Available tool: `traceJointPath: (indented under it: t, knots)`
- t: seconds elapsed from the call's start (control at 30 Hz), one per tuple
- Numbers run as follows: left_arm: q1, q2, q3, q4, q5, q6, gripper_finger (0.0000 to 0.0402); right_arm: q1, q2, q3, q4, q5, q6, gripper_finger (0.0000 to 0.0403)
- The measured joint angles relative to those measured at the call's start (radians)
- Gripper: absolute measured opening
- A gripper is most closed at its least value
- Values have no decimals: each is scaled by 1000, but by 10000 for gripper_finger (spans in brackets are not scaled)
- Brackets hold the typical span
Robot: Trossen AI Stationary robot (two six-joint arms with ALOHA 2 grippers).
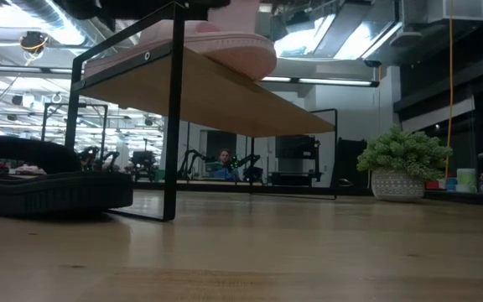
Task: Pick and place slides into the shelf
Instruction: Put the pink slides on the shelf
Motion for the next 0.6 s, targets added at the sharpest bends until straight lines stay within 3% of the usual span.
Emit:
traceJointPath:
  t: [0.23,0.43,0.6]
  knots:
    - [-17,-54,113,-312,20,106,78,19,-108,6,-121,-4,80,154]
    - [-57,-32,288,-652,15,243,78,11,-130,141,-501,-61,259,154]
    - [-93,-26,336,-771,16,313,78,-10,-115,301,-770,-162,369,154]
